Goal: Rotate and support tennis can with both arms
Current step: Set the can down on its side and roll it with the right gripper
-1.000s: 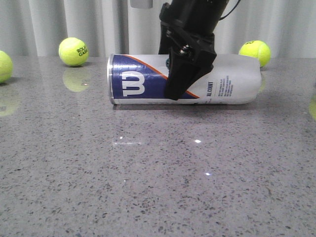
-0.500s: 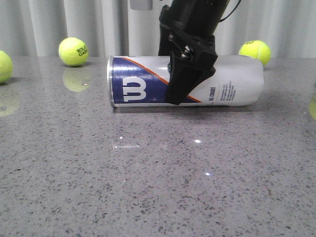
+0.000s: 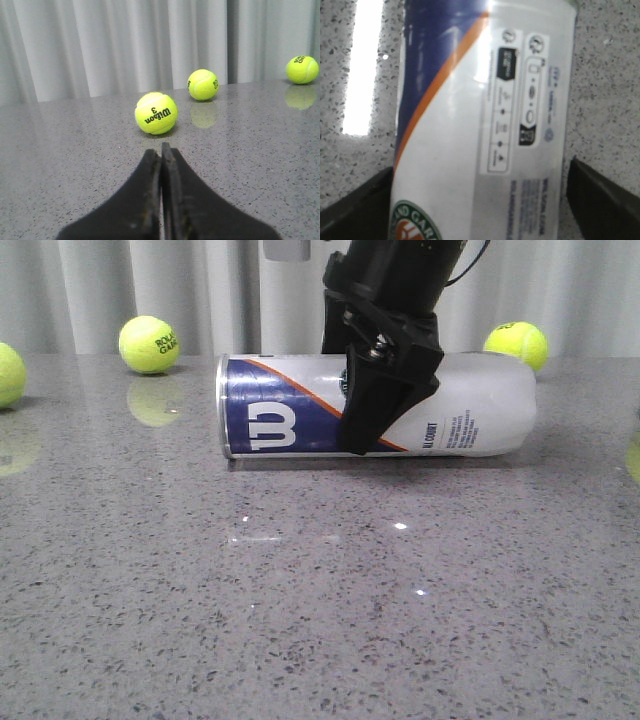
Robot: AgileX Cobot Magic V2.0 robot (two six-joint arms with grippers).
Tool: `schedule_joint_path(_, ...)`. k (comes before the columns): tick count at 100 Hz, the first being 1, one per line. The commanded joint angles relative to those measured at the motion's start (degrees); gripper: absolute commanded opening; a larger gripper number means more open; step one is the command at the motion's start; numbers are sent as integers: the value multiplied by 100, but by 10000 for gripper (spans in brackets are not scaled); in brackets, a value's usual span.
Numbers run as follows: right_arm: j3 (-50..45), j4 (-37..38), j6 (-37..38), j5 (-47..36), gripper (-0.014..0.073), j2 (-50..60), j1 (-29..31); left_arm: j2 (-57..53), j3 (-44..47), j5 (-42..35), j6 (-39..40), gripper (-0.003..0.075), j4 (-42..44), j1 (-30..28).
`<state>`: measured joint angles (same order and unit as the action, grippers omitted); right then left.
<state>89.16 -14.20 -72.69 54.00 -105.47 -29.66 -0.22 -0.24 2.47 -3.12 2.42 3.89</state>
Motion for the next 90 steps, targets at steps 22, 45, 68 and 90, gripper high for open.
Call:
schedule_joint_path(22,169,-172,-65,-44,666,428,4,-228,271,-430,62,-21,-2,-11)
schedule_joint_path(45,169,-195,-65,-4,666,572,4,-228,271,-430,62,-21,-2,-11)
schedule_joint_path(68,169,-195,-65,50,666,577,4,-228,271,-430,62,-21,-2,-11)
schedule_joint_path(90,169,-195,-65,99,666,577,4,-228,271,-430,62,-21,-2,-11)
